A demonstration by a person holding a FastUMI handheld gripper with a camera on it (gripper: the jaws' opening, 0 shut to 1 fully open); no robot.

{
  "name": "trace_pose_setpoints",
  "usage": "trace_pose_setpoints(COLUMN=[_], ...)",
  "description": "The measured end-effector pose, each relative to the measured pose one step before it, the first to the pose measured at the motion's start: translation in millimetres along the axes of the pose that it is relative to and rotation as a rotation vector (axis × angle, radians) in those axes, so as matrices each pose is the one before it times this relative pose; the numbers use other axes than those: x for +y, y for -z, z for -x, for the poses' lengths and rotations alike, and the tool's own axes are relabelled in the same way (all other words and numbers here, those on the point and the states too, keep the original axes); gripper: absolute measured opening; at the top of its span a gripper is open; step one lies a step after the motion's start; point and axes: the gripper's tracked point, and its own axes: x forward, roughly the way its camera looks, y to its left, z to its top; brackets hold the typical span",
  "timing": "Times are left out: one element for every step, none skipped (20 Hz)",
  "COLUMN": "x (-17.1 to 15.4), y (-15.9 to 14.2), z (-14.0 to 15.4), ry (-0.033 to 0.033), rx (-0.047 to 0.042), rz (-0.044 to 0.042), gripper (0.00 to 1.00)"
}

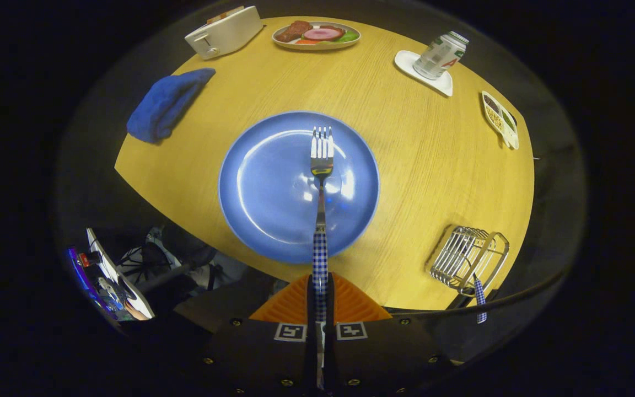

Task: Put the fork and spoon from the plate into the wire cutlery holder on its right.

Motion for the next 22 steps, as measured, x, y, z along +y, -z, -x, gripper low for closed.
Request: trace_pose_setpoints(x=[-8.25, -9.41, -9.83, -8.45, -9.62, -9.27, -7.81, -7.75, -6.39, -5.10, -5.66, -4.79, -3.36, -3.08, -4.17, -5.56, -7.04, -6.63, -6.95, -7.85, -5.38, -6.59], y=[5.96, 6.35, 6.08, 6.56, 7.74, 6.38, 3.88, 4.42, 3.42, 4.62, 3.47, 4.11, 4.72, 4.78, 4.28, 4.31, 4.78, 4.62, 4.07, 4.15, 3.32, 2.75], z=[6.75, 7.13, 7.22, 9.28, 5.03, 5.40, 4.81, 4.56, 3.66, 2.73, 1.85, 0.42, 1.25, 0.59, 1.62, 1.18, 1.54, -0.07, -4.19, -0.52, -1.40, -0.31], ry=[0.00258, 0.00607, 0.00631, 0.00509, 0.00824, 0.00231, 0.00615, 0.00609, 0.00350, 0.00379, 0.00606, 0.00538, -0.00015, 0.00000, 0.00059, 0.00317, 0.00424, 0.00230, 0.00487, 0.00381, 0.00365, 0.00830], rx=[0.01280, 0.00894, 0.01168, 0.01162, 0.01535, 0.00849, 0.00088, 0.00283, 0.00107, 0.00486, 0.00319, 0.00547, 0.00732, 0.00868, 0.01085, 0.00793, 0.01411, 0.01591, 0.01826, 0.01884, 0.02169, 0.02036], rz=[-0.00068, -0.00254, -0.00267, -0.00524, -0.00688, -0.01206, -0.00870, -0.00368, -0.00455, -0.00509, -0.00174, -0.00375, -0.00521, -0.00297, -0.00063, -0.00327, -0.00415, -0.00115, -0.00267, -0.00052, 0.00097, 0.00395], gripper=[0.05, 0.05, 0.05, 0.05, 0.06, 0.05, 0.05, 0.05, 0.05, 0.05, 0.05, 0.05, 0.05, 0.05, 0.05, 0.05, 0.05, 0.05, 0.05, 0.05, 0.05, 0.05])
